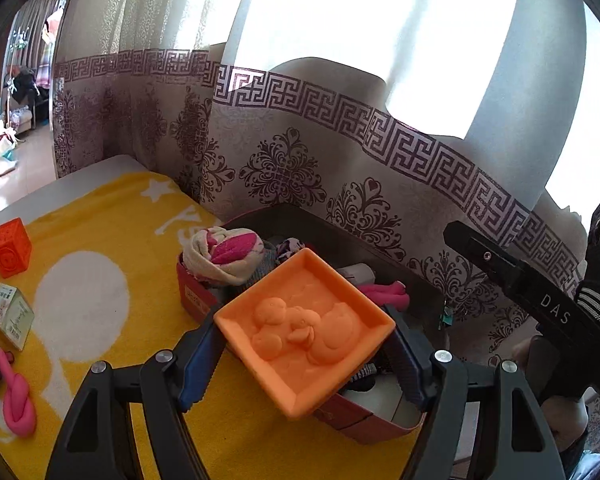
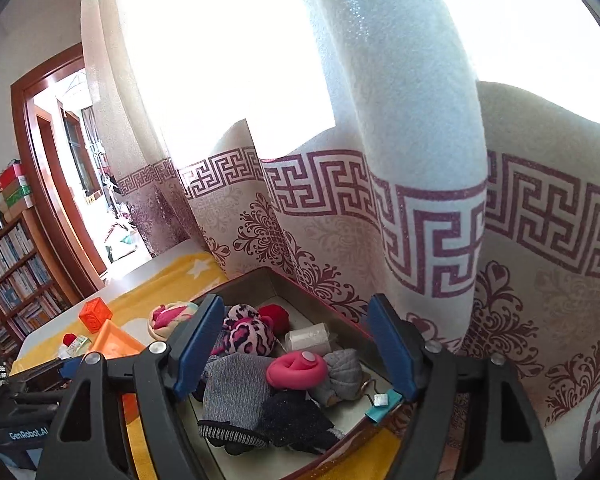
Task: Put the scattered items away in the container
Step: 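Carry the orange block and pink ring over the red box, open right gripper, then open the left gripper to drop the orange block into the box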
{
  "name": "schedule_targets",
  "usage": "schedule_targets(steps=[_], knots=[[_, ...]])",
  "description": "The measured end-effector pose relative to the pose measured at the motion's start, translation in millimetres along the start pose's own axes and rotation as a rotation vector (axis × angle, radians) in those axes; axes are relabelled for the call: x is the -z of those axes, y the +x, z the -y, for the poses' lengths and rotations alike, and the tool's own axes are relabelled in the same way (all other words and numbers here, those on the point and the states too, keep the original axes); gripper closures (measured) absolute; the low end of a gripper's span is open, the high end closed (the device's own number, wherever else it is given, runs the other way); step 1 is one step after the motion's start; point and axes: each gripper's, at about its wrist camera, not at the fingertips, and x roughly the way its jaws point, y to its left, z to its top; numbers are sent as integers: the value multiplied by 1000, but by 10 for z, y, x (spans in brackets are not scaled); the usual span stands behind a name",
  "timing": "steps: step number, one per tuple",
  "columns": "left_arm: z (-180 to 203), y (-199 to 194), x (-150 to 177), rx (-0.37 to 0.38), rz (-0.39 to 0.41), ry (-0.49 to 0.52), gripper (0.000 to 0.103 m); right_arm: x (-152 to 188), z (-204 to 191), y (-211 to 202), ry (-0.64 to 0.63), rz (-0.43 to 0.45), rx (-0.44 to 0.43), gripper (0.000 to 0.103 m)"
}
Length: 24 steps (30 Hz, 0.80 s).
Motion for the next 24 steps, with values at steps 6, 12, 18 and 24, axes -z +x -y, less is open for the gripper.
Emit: schedule_targets(steps=[6, 12, 18, 24], knots=[[376, 229, 59, 70, -44, 96, 26, -41, 69, -78, 23, 33, -1, 25], [591, 280, 81, 102, -39, 190, 26, -37, 150, -75, 43, 33, 7, 25], [427, 275, 88, 84, -47, 140, 26, -8, 157, -47, 46, 22, 1, 25], [223, 186, 92, 51, -30, 80, 16, 59, 45, 2, 24, -9, -19, 25]])
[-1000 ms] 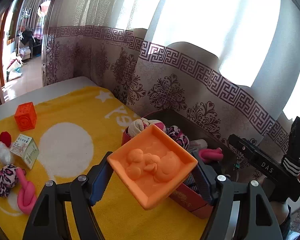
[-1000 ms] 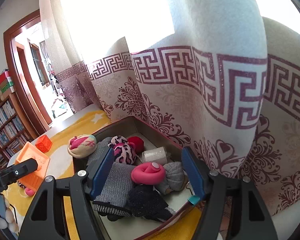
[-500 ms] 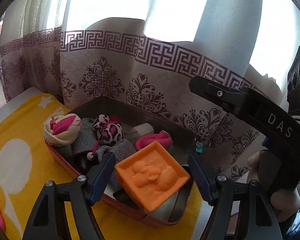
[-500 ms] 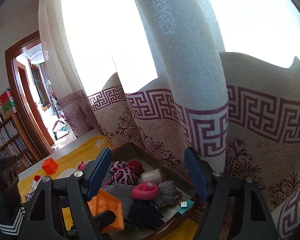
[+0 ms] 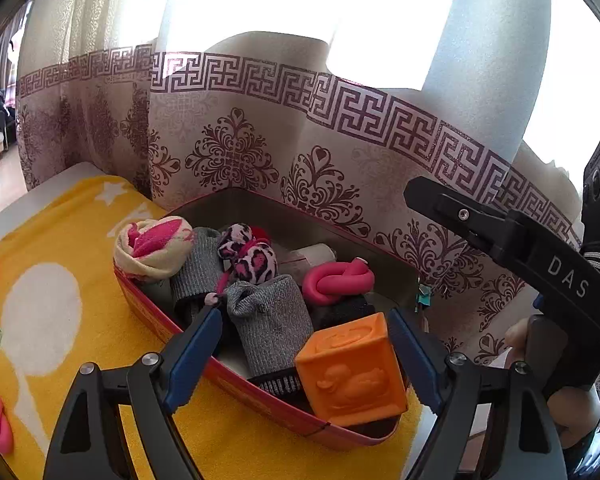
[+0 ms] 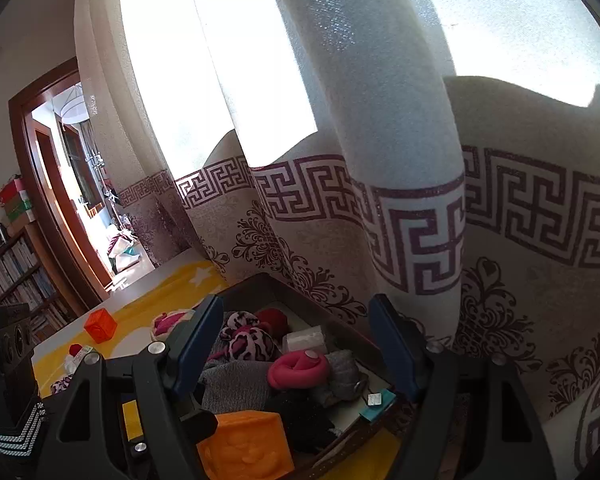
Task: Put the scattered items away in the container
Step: 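Open the left gripper to drop the orange block into the box, then move both open grippers back over the toys on the towel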
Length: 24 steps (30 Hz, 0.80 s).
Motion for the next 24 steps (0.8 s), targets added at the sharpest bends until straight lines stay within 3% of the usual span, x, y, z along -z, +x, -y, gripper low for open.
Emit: schedule_targets(steps=[2, 3, 4, 16, 24], knots=[[-65, -39, 8, -10, 2, -21, 12, 19, -53, 10, -9, -8, -7, 25], [-101, -61, 15, -21, 5, -32, 1, 25, -77, 14, -13, -12, -11, 24], [-143, -93, 23, -34, 17, -46, 0, 28, -102, 20, -16, -15, -16, 24], [-906, -578, 155, -169, 53, -221, 0, 131, -670, 82, -104, -67, -120, 24], [-1529, -1059, 360, -290, 65, -299, 0, 398, -1269, 296, -197, -198, -251, 23]])
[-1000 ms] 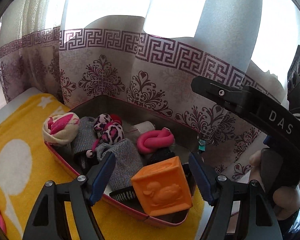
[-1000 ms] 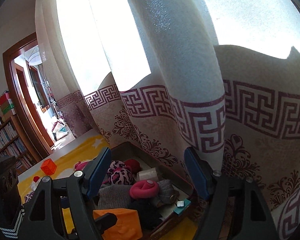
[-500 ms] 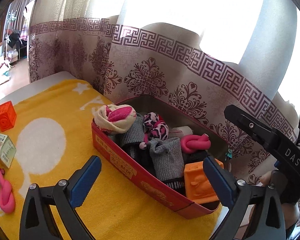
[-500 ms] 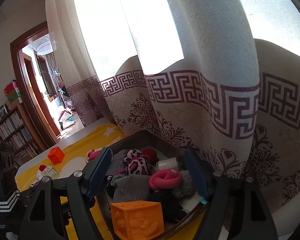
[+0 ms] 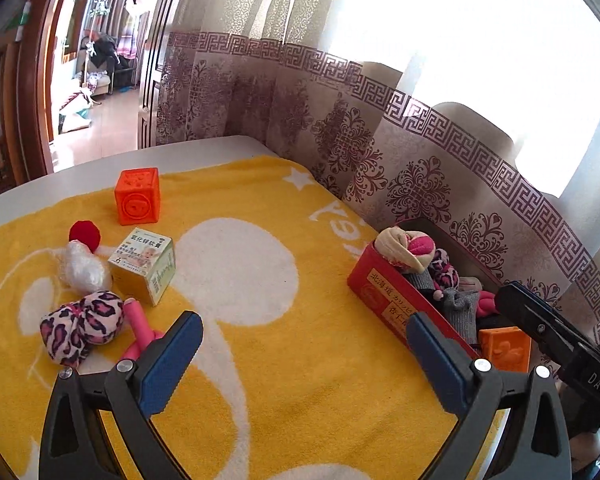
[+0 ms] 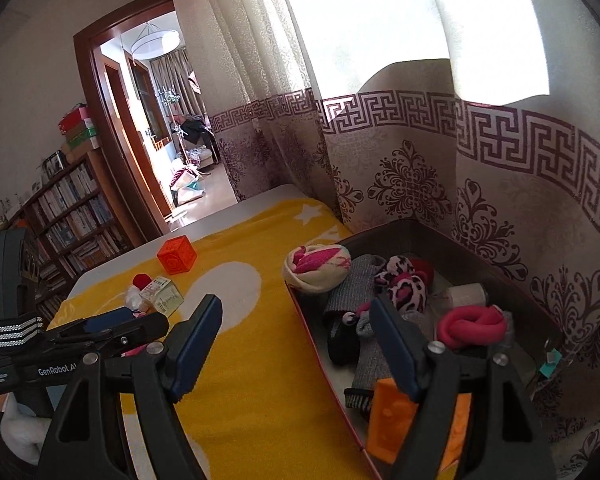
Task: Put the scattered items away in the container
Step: 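Move both open grippers back over the toys on the towel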
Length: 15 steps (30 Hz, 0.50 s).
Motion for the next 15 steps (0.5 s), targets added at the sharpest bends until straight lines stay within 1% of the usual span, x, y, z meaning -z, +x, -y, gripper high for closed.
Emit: schedule_targets(steps=[3, 8, 12, 15], knots=[[-311, -132, -16, -49, 9, -28, 0, 33, -182, 134, -31, -39, -37, 23], [-790, -329, -22, -126, 22, -64, 0, 74, -390, 326, -45, -109, -87, 23], [-1165, -348, -13, -185, 10, -100, 0, 122, -563, 447, -71, -142, -100, 23], [-1397, -305, 28, -195, -9, -133, 0, 155, -656, 517, -86, -165, -110, 23]])
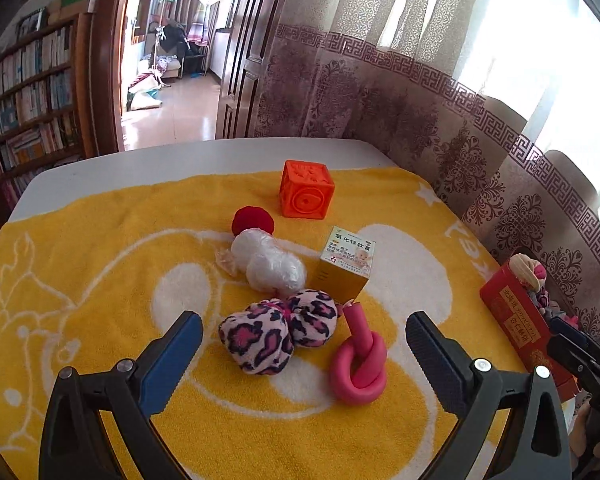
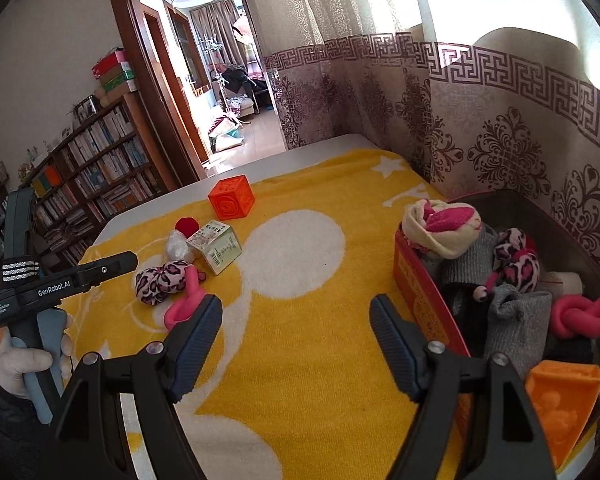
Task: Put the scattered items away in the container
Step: 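Move both open grippers back over the toys on the towel, then grasp the leopard-print plush with the left gripper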
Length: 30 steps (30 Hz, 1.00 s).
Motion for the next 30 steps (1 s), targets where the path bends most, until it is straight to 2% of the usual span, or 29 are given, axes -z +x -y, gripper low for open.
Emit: schedule_targets(steps=[4, 12, 22, 23, 25, 26, 28, 30], knots=[[-109, 140, 35, -1, -20, 10, 0, 18, -76, 98, -14, -26, -4, 23], [-28, 406, 125, -33, -51, 111, 0, 58, -150, 291, -22, -74, -9, 24], [-115, 672, 196, -28, -117, 92, 1, 58, -316, 476, -57, -112, -25, 24], [-124, 661, 191, -22, -111, 85, 3, 68, -342, 504, -63, -119, -28, 24], [-156, 654, 188, -15, -106, 64, 16, 83, -385, 550, -73, -132, -30, 24], [-175, 646, 186, -12, -101, 53, 17, 87, -403, 575, -75, -141, -34, 24], [-202, 619, 184, 8, -89, 30, 28, 88, -427, 629, -72, -161, -48, 24], [-201, 598, 183, 6, -78, 19, 33, 90, -461, 680, -69, -176, -54, 24]])
